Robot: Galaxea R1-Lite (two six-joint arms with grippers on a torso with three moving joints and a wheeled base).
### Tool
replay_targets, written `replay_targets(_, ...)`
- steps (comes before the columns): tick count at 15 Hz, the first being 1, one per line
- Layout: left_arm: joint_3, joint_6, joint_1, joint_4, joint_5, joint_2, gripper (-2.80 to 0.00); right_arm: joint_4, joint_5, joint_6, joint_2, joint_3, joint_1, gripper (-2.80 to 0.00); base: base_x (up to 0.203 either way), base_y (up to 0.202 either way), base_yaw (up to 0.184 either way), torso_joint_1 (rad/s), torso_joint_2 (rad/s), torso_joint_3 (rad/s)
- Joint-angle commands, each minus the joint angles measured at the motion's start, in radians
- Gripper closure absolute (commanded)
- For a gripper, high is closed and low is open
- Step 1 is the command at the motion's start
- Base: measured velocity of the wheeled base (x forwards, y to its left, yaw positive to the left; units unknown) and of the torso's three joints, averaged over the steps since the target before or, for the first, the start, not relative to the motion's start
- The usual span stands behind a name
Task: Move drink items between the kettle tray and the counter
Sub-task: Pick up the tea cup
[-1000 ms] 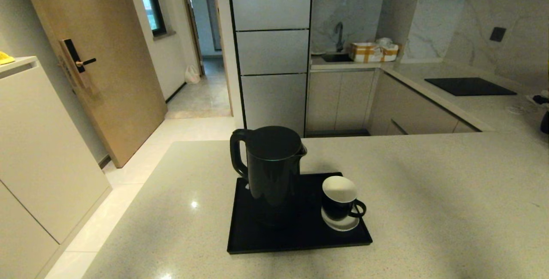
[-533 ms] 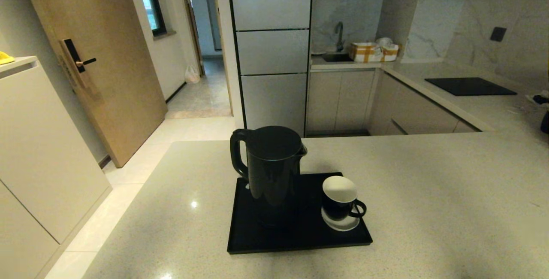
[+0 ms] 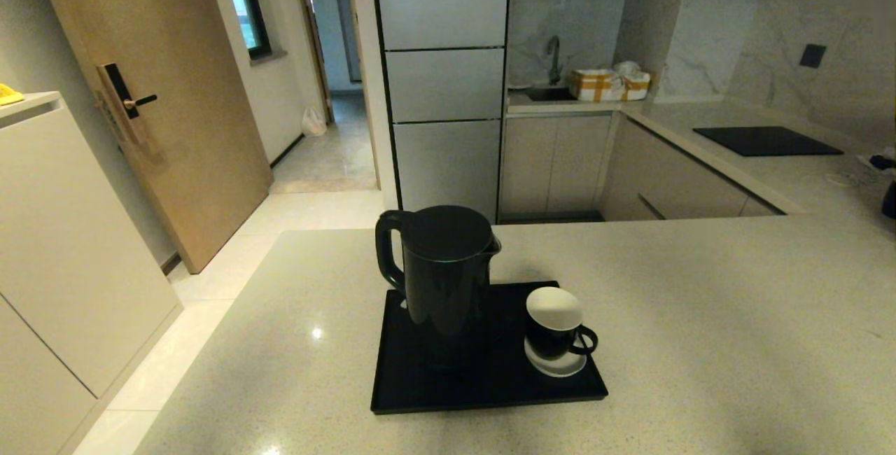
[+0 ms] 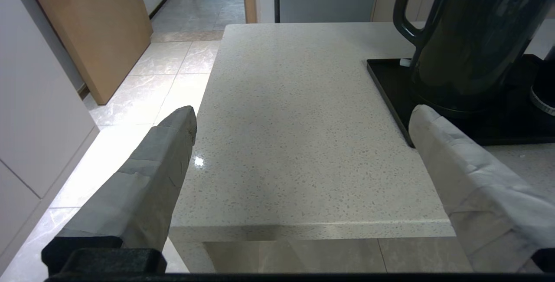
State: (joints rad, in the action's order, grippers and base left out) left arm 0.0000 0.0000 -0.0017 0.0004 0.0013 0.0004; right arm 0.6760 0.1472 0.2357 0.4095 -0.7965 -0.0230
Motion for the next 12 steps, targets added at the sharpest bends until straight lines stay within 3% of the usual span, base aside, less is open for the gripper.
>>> replay_targets(1, 0.0, 0.0, 0.0, 0.0, 0.0, 0.0, -2.8, 0.045, 0.036, 0.005, 0.015, 0.014, 0.0, -2.8, 0.0, 0.0, 0.0, 0.0, 0.0, 0.0)
replay_targets(4, 0.0, 0.0, 0.001, 0.0, 0.0, 0.0, -2.8, 0.047, 0.066, 0.043, 0.004, 0.043, 0.0, -2.8, 0.0, 0.0, 0.0, 0.0, 0.0, 0.0)
replay_targets(5, 0.0, 0.0, 0.0, 0.0, 0.0, 0.0, -2.8, 0.049, 0.069, 0.048, -0.004, 0.067, -0.001, 0.0, 0.0, 0.0, 0.0, 0.0, 0.0, 0.0)
replay_targets(12, 0.0, 0.0, 0.0, 0.0, 0.0, 0.0, -2.8, 0.05, 0.09, 0.03, 0.011, 0.133, -0.003, 0.0, 0.0, 0.0, 0.0, 0.0, 0.0, 0.0)
